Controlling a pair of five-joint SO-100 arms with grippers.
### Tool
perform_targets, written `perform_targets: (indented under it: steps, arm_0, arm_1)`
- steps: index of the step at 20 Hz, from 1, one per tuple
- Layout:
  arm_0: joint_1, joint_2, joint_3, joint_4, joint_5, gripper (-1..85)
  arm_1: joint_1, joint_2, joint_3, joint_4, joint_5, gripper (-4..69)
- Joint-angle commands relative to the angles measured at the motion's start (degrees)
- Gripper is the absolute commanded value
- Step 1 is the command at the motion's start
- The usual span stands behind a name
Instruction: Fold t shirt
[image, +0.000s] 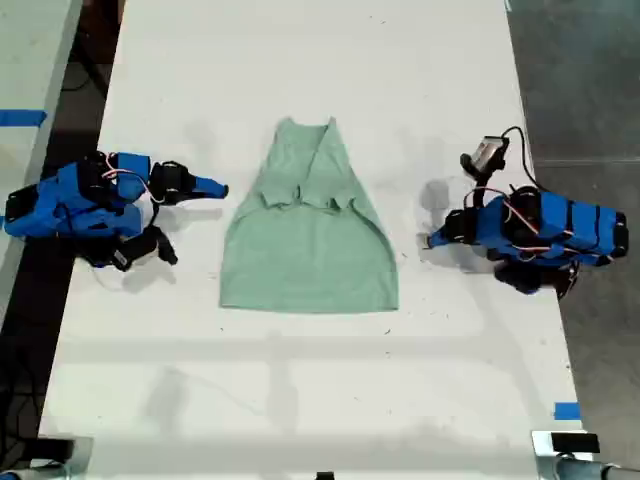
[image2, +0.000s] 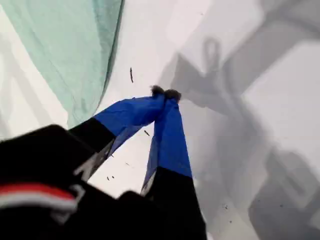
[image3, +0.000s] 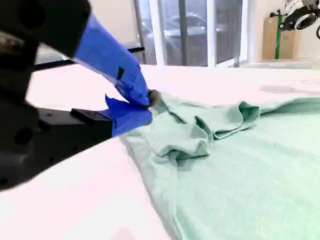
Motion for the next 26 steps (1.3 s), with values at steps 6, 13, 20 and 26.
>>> perform_targets:
  steps: [6, 13, 20, 26]
  arm_0:
    - [0.3, 0.4, 0.5, 0.5, -1.7, 0.0]
    - [0.4, 0.4, 0.5, 0.6, -1.7, 0.0]
    - [0.9, 0.4, 0.4, 0.6, -1.7, 0.0]
    - [0.9, 0.4, 0.4, 0.7, -1.7, 0.0]
  arm_1:
    - [2.1, -12.7, -19.0, 6.9, 7.8, -2.1]
    - [-7.2, -71.1, -61.7, 6.5, 13.4, 16.7]
    - [-9.8, -96.6, -64.2, -7.8, 14.7, 17.2]
    - [-9.8, -98.3, -52.0, -22.1, 15.1, 12.0]
